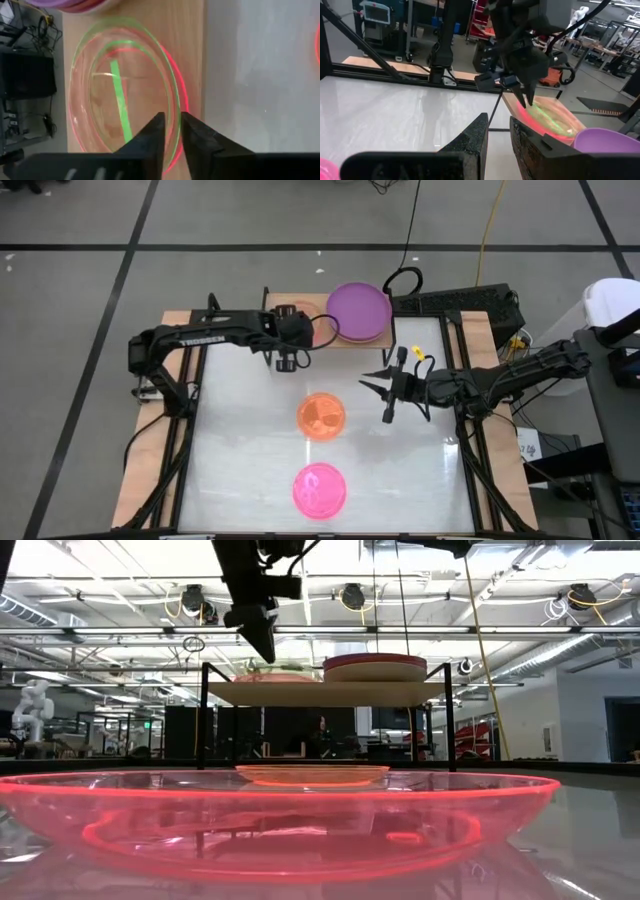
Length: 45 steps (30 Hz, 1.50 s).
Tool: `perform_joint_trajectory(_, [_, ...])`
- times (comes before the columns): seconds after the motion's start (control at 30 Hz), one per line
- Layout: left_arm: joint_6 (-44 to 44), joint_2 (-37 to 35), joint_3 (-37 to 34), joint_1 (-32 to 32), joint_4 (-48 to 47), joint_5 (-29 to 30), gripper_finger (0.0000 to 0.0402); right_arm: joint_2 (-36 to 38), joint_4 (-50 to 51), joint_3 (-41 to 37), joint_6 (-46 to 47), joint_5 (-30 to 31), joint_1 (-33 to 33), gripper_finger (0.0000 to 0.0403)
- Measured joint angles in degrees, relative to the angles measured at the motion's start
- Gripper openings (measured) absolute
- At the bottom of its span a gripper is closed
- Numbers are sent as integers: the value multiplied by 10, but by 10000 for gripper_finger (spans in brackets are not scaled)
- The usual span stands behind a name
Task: Place and stack plates onto a shelf
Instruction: Stack the green transparent plate on top of the pink transparent plate on the shelf, then stack the orange transparent plate on top of the green transparent plate on the shelf
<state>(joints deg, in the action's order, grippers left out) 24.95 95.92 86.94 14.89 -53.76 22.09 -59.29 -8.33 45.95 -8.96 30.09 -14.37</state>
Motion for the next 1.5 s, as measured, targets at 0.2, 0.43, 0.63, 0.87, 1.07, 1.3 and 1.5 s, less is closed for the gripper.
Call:
perform_joint_trajectory(0.2, [-11,0,0,0,-1,3,122,0,0,0,-1,0,0,63])
perform_joint_trajectory(0.43, [-33,-55,0,-4,-11,16,161,0,29,0,24,-37,0,64])
perform_joint_trajectory(0.63, [-77,-161,0,-13,-6,4,163,-34,51,0,4,-110,0,64])
perform_joint_trajectory(0.87, [-118,-335,-94,-46,153,-52,163,-133,61,0,-84,-134,0,64])
perform_joint_trajectory(1.07, [-190,-464,-264,-89,301,-60,163,-243,54,0,-127,-139,0,64])
perform_joint_trajectory(1.3, [-226,-535,-496,-132,511,-60,163,-339,16,0,-132,-138,0,116])
perform_joint_trajectory(1.5, [-250,-535,-616,-149,711,-60,163,-377,-8,0,-132,-139,0,176])
